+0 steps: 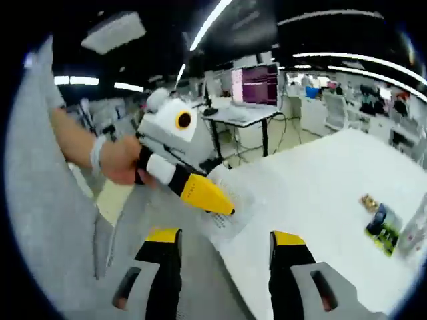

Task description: Arrange the skincare products in the storage area until every visible bottle or jar stands upright without overlapping.

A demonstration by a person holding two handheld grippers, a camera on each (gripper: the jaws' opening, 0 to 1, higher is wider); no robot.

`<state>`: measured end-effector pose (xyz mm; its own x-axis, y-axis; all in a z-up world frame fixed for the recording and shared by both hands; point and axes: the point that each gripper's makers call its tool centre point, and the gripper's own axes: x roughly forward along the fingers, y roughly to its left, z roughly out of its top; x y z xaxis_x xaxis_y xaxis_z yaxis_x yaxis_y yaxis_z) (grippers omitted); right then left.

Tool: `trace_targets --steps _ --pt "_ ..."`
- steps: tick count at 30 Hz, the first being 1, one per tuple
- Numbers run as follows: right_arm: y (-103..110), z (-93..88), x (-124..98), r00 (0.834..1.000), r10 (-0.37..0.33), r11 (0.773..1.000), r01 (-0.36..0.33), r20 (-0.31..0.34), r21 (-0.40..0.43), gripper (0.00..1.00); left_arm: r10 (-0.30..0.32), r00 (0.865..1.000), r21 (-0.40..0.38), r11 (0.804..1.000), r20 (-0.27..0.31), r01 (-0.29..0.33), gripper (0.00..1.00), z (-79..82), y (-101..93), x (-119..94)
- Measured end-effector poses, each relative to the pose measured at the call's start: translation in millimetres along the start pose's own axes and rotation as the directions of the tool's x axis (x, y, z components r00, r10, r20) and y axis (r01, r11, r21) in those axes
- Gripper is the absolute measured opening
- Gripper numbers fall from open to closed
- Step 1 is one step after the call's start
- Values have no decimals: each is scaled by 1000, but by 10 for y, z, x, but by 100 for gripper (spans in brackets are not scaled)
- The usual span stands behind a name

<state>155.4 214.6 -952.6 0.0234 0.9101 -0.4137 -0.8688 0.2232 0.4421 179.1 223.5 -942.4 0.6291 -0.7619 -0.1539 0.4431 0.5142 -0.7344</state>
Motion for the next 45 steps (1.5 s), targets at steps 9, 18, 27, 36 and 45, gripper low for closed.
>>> trace_targets --steps 9,18,27,36,45 --pt "69 37 7 982 98 948 -142 164 285 0 -71 997 -9 997 -9 71 0 -34 -118 16" --pt "101 -92 -144 976 110 904 -177 188 390 0 -98 994 -53 993 45 101 1 82 -122 -40" --pt "77 -58 -166 970 57 910 -147 235 387 1 -130 992 -41 991 10 130 0 26 -192 -37" --pt "-5 211 -224 925 25 834 -229 379 503 0 -117 993 -9 993 1 117 3 -6 -182 -9" --pt "-33 245 -231 926 4 848 -204 378 490 0 -136 989 30 990 -51 138 0 -99 -238 -13"
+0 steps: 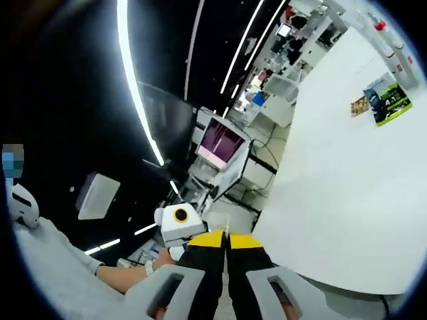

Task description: Arrange the skincare products in the storage area until every visible bottle or jar stands upright without overlapping.

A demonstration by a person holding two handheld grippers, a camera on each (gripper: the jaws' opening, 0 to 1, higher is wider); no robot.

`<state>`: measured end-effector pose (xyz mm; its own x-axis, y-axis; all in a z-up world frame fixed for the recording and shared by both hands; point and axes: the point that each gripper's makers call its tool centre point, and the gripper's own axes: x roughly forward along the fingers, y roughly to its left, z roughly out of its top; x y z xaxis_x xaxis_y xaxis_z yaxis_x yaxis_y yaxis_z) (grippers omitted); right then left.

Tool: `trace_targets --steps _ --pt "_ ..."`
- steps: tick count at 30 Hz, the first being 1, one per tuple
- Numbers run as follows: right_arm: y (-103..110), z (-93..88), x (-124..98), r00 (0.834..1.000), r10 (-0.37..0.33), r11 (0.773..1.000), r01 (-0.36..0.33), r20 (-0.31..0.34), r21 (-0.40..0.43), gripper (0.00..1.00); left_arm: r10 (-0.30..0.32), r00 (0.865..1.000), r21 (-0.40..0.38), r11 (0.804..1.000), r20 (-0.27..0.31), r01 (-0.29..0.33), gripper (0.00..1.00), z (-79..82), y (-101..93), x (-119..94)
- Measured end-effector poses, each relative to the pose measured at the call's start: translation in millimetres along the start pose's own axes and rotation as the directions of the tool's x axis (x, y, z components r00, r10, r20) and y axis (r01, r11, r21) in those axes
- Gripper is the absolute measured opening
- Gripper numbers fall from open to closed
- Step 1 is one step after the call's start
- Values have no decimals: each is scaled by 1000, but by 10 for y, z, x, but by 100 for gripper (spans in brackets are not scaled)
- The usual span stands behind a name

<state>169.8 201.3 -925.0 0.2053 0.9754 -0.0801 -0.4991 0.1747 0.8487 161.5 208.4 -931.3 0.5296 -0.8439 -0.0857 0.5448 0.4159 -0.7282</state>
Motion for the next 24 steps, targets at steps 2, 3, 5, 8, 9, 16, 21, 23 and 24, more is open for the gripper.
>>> trace_targets --steps 2,3,5,8,9,16,21,23,24 --pt "-25 -51 -11 1000 -14 1000 14 -24 -17 2 10 1000 -17 1000 23 -10 0 46 34 -20" --pt "-21 -90 -12 999 -15 1000 15 -41 -22 4 9 999 -26 1000 30 -9 0 63 43 -29" --pt "-1 -181 -19 997 -19 998 15 -81 -56 0 10 998 -46 999 62 -7 0 123 62 -52" --pt "69 -168 -19 998 -6 996 0 -67 -86 0 12 998 -63 998 61 -8 0 121 60 -43" --pt "57 -155 -16 998 -6 995 -1 -66 -97 0 0 998 -75 997 64 4 0 135 57 -54" --pt "76 -127 -16 998 12 998 -16 -69 -66 0 3 994 -74 997 108 5 0 217 63 -98" --pt "43 -115 -1 997 -14 995 6 -75 -99 0 22 994 -68 998 107 -15 0 214 75 -82" --pt "18 -113 8 997 -29 994 21 -70 -103 0 33 994 -64 998 107 -26 0 214 108 -85" --pt "11 -119 14 997 -20 995 13 -73 -96 0 43 993 -61 997 106 -37 0 214 118 -87"
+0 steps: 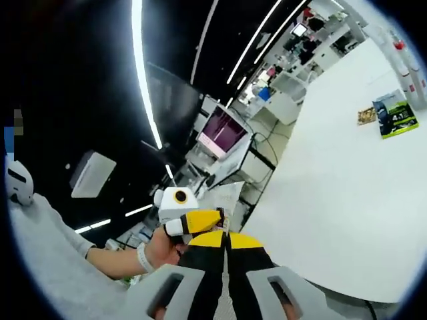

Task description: Arrange the skincare products in the storage area until every visible bottle or jar stands upright without overlapping.

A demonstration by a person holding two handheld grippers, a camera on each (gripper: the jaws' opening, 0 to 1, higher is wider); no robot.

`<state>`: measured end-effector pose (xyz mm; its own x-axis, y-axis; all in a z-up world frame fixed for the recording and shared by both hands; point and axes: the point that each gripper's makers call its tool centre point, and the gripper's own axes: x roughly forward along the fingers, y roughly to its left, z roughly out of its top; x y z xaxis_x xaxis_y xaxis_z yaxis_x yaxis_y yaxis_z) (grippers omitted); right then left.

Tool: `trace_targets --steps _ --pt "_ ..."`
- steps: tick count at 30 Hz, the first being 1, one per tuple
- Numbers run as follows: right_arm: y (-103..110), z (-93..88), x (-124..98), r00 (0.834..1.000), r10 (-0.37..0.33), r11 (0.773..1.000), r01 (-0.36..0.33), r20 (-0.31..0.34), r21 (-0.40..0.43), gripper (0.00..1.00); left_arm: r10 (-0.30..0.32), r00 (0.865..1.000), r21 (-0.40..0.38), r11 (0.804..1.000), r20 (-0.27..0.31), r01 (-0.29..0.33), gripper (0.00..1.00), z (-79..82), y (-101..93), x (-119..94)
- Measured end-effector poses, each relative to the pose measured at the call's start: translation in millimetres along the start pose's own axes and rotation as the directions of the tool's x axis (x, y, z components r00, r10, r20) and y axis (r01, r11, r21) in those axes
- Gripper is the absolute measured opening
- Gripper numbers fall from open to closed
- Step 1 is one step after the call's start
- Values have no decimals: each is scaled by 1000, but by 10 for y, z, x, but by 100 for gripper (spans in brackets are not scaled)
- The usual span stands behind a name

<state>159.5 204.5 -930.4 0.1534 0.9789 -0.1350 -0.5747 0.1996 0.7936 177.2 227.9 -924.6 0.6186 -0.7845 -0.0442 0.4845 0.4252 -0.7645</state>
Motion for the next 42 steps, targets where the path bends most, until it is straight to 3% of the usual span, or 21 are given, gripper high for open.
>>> trace_targets --steps 2,5,9,10,13,14,15,16,17,19,20,21,22,23,25,26,29,31,36,38,42 --pt "-11 33 -5 1000 4 1000 -4 12 1 0 -1 1000 -13 1000 9 1 0 15 -6 5" --pt "-61 116 -36 1000 -16 1000 16 15 -3 0 66 998 8 998 -9 -66 4 -22 95 34" --pt "-146 351 -133 997 -35 999 34 63 14 0 166 986 207 964 13 -165 10 23 208 35" --pt "-197 452 -167 996 -51 999 50 77 9 0 198 980 272 943 7 -192 12 22 237 34" --pt "-351 727 -223 992 -86 996 87 97 -5 0 289 954 509 836 -86 -207 11 -129 333 35" --pt "-377 765 -227 990 -92 996 94 102 -8 0 304 947 532 821 -100 -208 9 -161 356 32" --pt "-435 854 -227 990 -100 995 102 102 -14 0 359 924 610 764 -134 -208 8 -261 446 18" --pt "-500 938 -217 989 -108 994 110 101 -18 0 417 892 656 725 -174 -211 7 -398 546 -11" --pt "-571 1017 -198 987 -129 991 131 101 -22 0 454 864 696 693 -219 -188 5 -542 609 -21" --pt "-658 1126 -168 986 -141 989 144 94 -27 0 532 807 730 654 -256 -200 0 -659 699 -66" --pt "-713 1214 -142 984 -148 988 152 96 -31 0 490 838 723 666 -240 -182 0 -669 654 34" --pt "-744 1258 -120 984 -153 987 157 92 -32 0 484 845 731 659 -229 -180 0 -665 648 54" --pt "-805 1323 -81 983 -163 986 166 84 -32 0 508 835 765 617 -210 -183 0 -637 699 36" --pt "-846 1355 -50 983 -169 984 172 74 -38 0 523 829 769 607 -199 -199 0 -625 725 28" --pt "-946 1424 29 982 -185 981 187 42 -47 0 589 788 801 553 -180 -231 0 -611 864 -38" --pt "-985 1467 62 982 -186 981 188 42 -41 0 609 772 807 541 -183 -235 0 -626 907 -58" --pt "-1110 1591 138 979 -198 980 199 45 -13 0 626 758 807 536 -182 -249 0 -638 963 -65" --pt "-1244 1695 217 977 -207 978 206 52 24 0 650 733 803 537 -200 -257 0 -668 1020 -104" --pt "-1481 1892 317 963 -253 967 247 94 68 0 652 733 804 534 -195 -261 0 -662 1020 -110" --pt "-1602 1939 395 959 -271 960 263 88 92 0 650 732 796 546 -206 -262 0 -680 1028 -108" --pt "-1792 1916 473 951 -305 949 299 55 97 0 653 727 799 544 -211 -257 0 -694 1034 -110"
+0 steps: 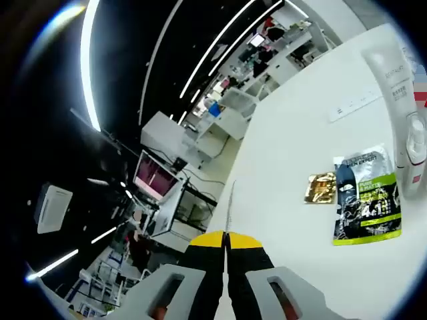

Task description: Arrange the skincare products in the storage area until every visible bottle or jar stands upright without overlapping.

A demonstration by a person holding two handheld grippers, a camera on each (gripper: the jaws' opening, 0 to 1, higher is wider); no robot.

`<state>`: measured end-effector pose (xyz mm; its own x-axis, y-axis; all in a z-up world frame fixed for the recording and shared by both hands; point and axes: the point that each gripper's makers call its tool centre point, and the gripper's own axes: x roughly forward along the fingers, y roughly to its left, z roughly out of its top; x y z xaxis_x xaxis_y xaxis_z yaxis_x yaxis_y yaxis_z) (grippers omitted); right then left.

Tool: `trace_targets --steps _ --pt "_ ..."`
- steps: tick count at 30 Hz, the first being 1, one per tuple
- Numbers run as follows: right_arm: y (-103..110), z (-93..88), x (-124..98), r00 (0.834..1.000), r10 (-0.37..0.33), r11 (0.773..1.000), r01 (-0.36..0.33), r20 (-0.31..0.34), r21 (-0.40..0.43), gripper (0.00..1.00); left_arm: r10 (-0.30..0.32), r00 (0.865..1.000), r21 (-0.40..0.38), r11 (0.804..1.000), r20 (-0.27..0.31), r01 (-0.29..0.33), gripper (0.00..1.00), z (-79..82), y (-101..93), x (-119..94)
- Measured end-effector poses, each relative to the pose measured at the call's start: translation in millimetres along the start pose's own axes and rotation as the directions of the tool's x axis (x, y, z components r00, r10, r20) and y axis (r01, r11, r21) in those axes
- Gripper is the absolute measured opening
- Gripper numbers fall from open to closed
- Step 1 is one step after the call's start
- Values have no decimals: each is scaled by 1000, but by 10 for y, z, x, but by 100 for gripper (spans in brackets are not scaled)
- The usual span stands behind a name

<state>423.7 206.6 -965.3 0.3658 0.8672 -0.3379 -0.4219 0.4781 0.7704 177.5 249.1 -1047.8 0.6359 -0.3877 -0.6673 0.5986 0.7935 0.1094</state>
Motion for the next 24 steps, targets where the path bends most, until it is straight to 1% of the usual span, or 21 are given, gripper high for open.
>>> trace_targets --steps 1,5,10,12,15,18,22,24 --pt "-43 -17 23 1000 -16 1000 16 -5 6 0 2 1000 -2 1000 -1 -2 0 -2 2 -1" --pt "-203 -26 67 999 -41 999 41 -15 25 0 11 1000 2 1000 5 -11 0 5 17 -5" --pt "-386 -33 117 997 -76 995 78 -30 54 0 10 1000 13 1000 -23 -10 0 -64 7 21" --pt "-484 -59 155 994 -98 992 101 -38 81 0 3 999 11 1000 -40 -3 0 -93 0 30" --pt "-647 -124 192 988 -142 981 149 -63 126 0 5 999 15 1000 -45 -4 0 -104 1 33" --pt "-694 -192 222 984 -162 973 172 -77 154 0 5 999 13 1000 -51 -4 0 -116 6 36" --pt "-717 -276 277 978 -179 969 194 -107 154 0 5 998 10 1000 -63 -4 0 -139 6 41" --pt "-779 -348 299 970 -198 960 221 -137 171 0 4 998 12 1000 -65 -3 0 -147 0 45"
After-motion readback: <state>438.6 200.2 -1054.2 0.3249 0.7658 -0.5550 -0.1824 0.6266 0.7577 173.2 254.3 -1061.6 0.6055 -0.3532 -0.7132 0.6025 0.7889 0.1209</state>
